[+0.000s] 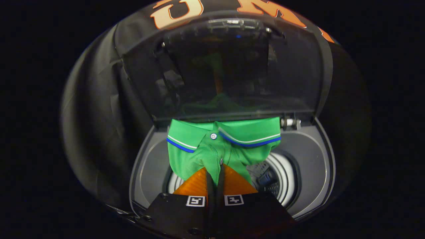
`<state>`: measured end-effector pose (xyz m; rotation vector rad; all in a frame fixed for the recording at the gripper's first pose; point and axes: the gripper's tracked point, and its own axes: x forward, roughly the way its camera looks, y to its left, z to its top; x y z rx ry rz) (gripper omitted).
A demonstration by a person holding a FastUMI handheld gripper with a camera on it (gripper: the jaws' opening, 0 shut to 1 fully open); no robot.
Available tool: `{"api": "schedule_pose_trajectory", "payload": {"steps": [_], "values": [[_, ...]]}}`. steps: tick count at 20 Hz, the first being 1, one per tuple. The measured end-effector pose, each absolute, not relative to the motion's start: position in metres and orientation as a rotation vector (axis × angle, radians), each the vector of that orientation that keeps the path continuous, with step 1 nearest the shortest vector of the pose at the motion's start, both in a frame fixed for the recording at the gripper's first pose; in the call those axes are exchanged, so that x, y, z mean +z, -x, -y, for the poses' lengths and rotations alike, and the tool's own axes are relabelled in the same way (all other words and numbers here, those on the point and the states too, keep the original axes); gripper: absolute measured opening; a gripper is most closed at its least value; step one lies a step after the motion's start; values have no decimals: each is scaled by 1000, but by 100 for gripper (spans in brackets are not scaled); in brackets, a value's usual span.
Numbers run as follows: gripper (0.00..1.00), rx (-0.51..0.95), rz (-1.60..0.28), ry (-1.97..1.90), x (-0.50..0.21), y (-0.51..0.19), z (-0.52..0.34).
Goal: Put the clothes into the washing machine and then close the washing machine lid.
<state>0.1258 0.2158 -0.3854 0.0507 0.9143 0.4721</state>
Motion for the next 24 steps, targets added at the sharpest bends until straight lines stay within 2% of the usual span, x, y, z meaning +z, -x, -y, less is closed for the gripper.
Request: {"api": "schedule_pose_trajectory", "payload": {"steps": [5, 10, 13, 21, 23, 24], "values": [[8, 379, -1083, -94, -417, -112, -212], [8, 351, -1129, -80, -421, -112, -208], [8, 319, -1251, -59, -431, -97, -204], [8, 309, -1263, -31, -440, -102, -201], [15, 317, -1280, -41, -439, -98, -202], [36, 320, -1288, -35, -440, -96, -201]]}}
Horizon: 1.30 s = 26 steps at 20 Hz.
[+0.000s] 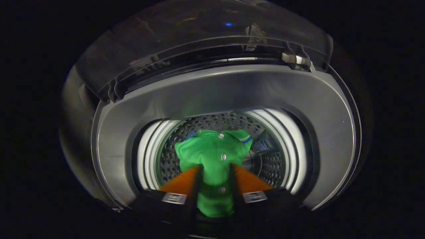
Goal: Put the clothes into the washing machine and then close the washing machine lid.
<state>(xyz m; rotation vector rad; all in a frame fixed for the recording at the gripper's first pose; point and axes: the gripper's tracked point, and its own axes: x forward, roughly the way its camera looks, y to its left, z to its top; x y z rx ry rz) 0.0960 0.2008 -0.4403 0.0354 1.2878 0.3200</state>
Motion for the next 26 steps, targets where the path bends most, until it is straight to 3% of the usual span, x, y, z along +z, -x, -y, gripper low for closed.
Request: {"api": "schedule_pose_trajectory", "payload": {"steps": [3, 14, 26], "values": [[98, 312, -1288, -27, -437, -92, -195], [99, 313, -1234, -35, -414, -81, -188], [99, 383, -888, -76, -268, -71, -191]]}}
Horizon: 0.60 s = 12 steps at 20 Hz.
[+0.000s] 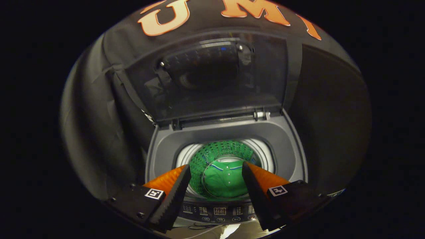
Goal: Put the clothes into the washing machine and then close the washing machine lid.
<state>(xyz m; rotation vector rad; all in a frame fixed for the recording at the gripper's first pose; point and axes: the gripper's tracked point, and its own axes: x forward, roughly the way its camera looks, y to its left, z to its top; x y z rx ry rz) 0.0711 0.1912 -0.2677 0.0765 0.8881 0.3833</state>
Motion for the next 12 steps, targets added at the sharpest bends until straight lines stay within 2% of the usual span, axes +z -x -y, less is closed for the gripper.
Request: {"api": "schedule_pose_trajectory", "payload": {"steps": [7, 12], "values": [[99, 437, -592, -113, -124, -111, -201], [98, 445, -398, -154, -49, -174, -205]]}}
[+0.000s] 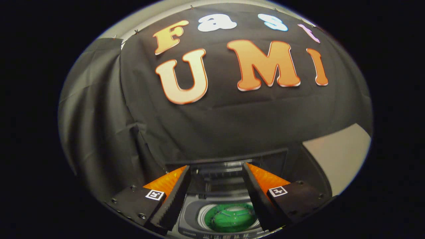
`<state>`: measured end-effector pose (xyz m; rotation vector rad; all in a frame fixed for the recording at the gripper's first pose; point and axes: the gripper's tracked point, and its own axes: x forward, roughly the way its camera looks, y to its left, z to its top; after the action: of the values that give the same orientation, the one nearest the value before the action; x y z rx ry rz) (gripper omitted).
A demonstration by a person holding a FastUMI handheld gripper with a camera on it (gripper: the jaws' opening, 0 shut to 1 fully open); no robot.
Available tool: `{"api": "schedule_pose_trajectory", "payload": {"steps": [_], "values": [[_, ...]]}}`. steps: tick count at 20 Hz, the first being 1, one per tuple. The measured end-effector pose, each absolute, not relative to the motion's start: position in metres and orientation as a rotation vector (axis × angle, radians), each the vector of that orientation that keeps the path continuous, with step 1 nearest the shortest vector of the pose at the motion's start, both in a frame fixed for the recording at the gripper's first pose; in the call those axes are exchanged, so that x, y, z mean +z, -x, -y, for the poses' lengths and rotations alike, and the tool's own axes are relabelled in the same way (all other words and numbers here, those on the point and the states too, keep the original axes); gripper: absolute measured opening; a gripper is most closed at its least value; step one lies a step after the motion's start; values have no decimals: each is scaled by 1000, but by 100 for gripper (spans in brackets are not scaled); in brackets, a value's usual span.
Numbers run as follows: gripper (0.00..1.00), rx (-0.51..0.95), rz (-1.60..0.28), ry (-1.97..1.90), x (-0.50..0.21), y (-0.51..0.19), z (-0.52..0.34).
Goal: Put the clothes into the washing machine and then close the washing machine lid.
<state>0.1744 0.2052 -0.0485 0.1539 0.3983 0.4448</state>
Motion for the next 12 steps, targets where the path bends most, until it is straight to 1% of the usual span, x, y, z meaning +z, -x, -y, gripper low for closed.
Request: {"api": "schedule_pose_trajectory", "payload": {"steps": [2, 5, 7, 12], "values": [[98, 439, -346, -146, -34, -205, -202], [98, 411, -356, -106, -40, -249, -199], [99, 385, -423, -91, -66, -274, -199], [99, 361, -507, -97, -114, -309, -202]]}}
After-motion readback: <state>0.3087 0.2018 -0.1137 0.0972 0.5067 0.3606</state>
